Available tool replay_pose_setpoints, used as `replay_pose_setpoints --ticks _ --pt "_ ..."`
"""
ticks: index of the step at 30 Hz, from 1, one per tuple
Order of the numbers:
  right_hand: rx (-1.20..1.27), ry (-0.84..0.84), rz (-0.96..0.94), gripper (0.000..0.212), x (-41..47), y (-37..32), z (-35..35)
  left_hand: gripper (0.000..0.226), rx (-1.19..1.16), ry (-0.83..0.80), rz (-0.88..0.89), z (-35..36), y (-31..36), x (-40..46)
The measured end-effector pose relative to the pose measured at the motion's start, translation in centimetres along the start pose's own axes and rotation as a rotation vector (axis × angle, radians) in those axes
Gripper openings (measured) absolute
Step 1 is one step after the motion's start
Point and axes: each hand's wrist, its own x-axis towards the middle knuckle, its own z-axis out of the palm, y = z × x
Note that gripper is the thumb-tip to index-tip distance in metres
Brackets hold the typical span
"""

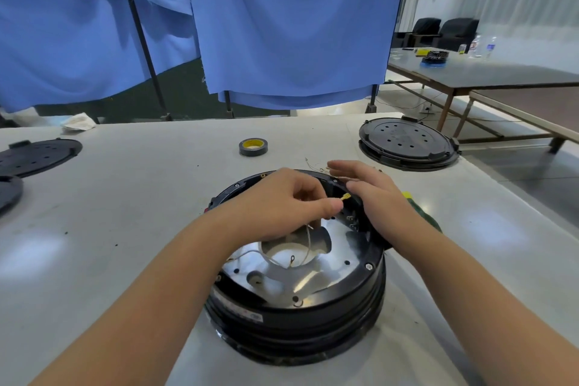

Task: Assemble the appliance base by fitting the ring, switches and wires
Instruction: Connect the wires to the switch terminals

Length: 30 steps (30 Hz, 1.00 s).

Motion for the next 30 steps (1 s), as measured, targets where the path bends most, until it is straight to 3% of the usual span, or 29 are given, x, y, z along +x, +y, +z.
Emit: replay_pose_setpoints --ticks 5,23,30 --pt "-0.004 0.02 0.013 0.047 0.2 0.4 0.1 0.007 -0.076 -0.074 0.032 0.5 0.7 1.3" --pt "-0.021 0.047 0.027 0.032 0.3 0.5 0.0 0.025 -0.03 -0.07 0.096 1.7 0.0 1.7" --pt "-0.05 0.062 0.025 0.033 0.2 0.3 0.1 0.021 0.163 -0.151 0.077 2.2 -0.6 1.8"
